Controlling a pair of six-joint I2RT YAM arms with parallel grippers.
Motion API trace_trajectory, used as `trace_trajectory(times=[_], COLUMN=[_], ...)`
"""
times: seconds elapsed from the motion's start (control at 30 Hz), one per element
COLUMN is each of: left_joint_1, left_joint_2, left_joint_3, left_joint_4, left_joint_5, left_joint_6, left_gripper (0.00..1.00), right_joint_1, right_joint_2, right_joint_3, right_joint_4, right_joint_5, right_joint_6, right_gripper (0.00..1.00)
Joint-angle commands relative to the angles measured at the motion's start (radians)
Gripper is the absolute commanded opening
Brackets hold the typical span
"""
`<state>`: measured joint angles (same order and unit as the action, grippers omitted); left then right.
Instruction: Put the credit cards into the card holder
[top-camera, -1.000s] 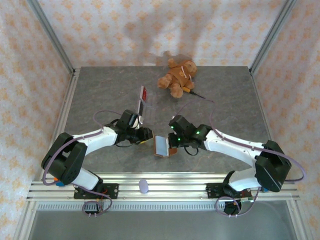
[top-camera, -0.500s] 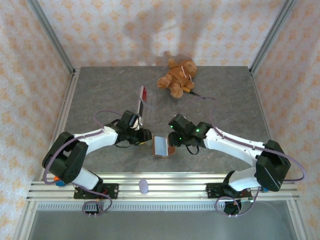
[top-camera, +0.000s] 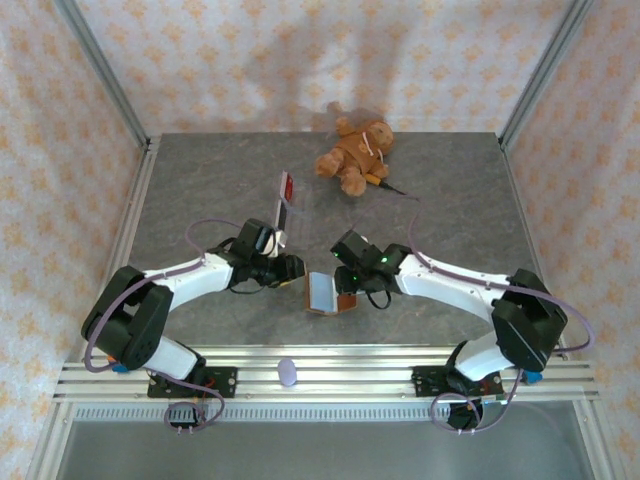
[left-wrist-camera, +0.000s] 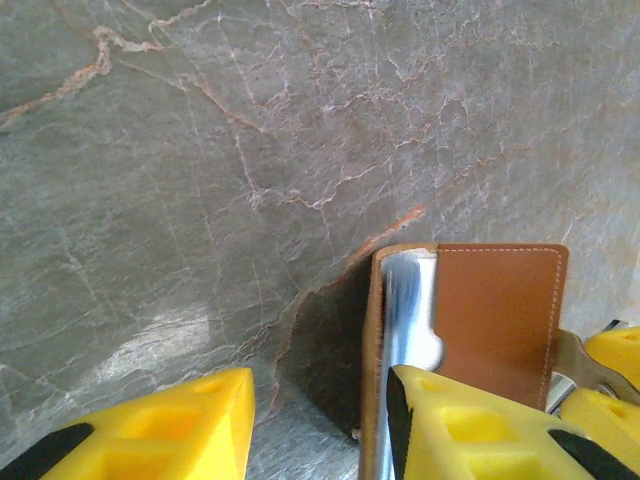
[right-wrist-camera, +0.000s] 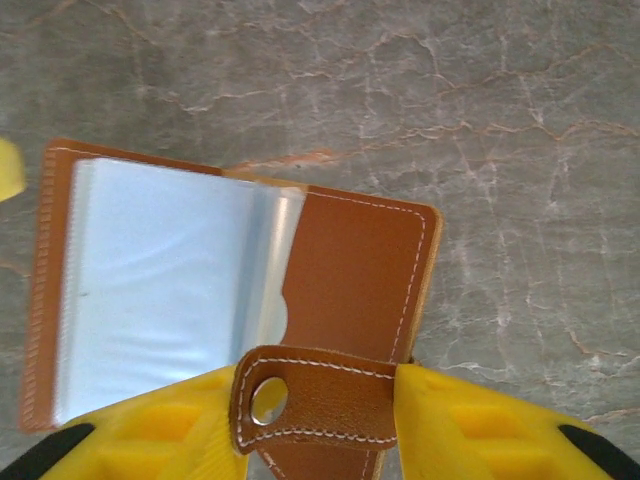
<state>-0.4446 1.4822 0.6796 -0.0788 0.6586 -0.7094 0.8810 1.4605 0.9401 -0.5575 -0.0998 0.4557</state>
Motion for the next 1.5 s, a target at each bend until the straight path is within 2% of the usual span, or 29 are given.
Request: trace_trajectory(times=[0.0, 0.13, 0.23, 0.3, 0.43, 0.57, 0.7, 0.8, 0.9, 1.03, 1.13, 1.23, 1.33, 1.47], left_joint_1=[0.001, 0.000, 0.000, 0.000, 0.000, 0.000, 0.002, 0.001, -0.001, -0.051, -0.101, -0.115, -0.118, -0.117], left_joint_2=[0.032, 0.050, 0.046, 0.028, 0.034, 0.050, 0.049, -0.008, -0.071, -0.121, -0.085, -0.009, 0.035, 0.066], left_joint_3=[-0.005, -0.011, 0.002, 0.020, 0.065, 0.054, 0.068, 0.096, 0.116, 0.161, 0.138, 0.087, 0.041, 0.052], left_joint_4=[0.024, 0.025, -0.023, -0.088, -0.217, -0.211, -0.239, -0.288, -0.248, -0.223, -0.096, 0.028, 0.099, 0.003], left_joint_5=[0.032, 0.032, 0.020, -0.029, -0.126, -0.162, -0.162, -0.153, -0.067, -0.063, -0.042, -0.021, -0.054, -0.135], left_joint_6=[0.000, -0.001, 0.026, 0.060, 0.134, 0.135, 0.148, 0.132, 0.060, 0.005, -0.050, -0.088, -0.086, 0.008], left_gripper=[0.40, 0.39, 0.38, 0.38, 0.35, 0.34, 0.33, 0.33, 0.32, 0.31, 0.26, 0.22, 0.17, 0.16], right_joint_1=[0.007, 0.007, 0.007, 0.006, 0.007, 0.007, 0.007, 0.007, 0.007, 0.007, 0.007, 0.007, 0.007, 0.007], right_joint_2=[0.022, 0.047, 0.031, 0.014, 0.010, 0.055, 0.069, 0.059, 0.038, 0.023, 0.010, 0.003, 0.001, -0.022], right_joint_3=[-0.017, -0.009, -0.008, -0.003, -0.007, -0.008, -0.017, -0.002, 0.002, 0.015, 0.005, -0.005, -0.001, 0.003], right_joint_4=[-0.030, -0.026, -0.022, -0.019, -0.009, -0.015, -0.001, -0.022, -0.032, -0.041, -0.027, -0.026, -0.046, -0.062], right_joint_5=[0.082, 0.059, 0.057, 0.045, 0.038, 0.053, 0.050, 0.054, 0.070, 0.077, 0.079, 0.099, 0.122, 0.169], right_joint_6=[0.016, 0.017, 0.027, 0.031, 0.026, 0.031, 0.042, 0.051, 0.042, 0.040, 0.039, 0.040, 0.025, 0.011], right_gripper=[0.39, 0.37, 0.29, 0.26, 0.27, 0.27, 0.24, 0.21, 0.17, 0.13, 0.11, 0.10, 0.09, 0.07])
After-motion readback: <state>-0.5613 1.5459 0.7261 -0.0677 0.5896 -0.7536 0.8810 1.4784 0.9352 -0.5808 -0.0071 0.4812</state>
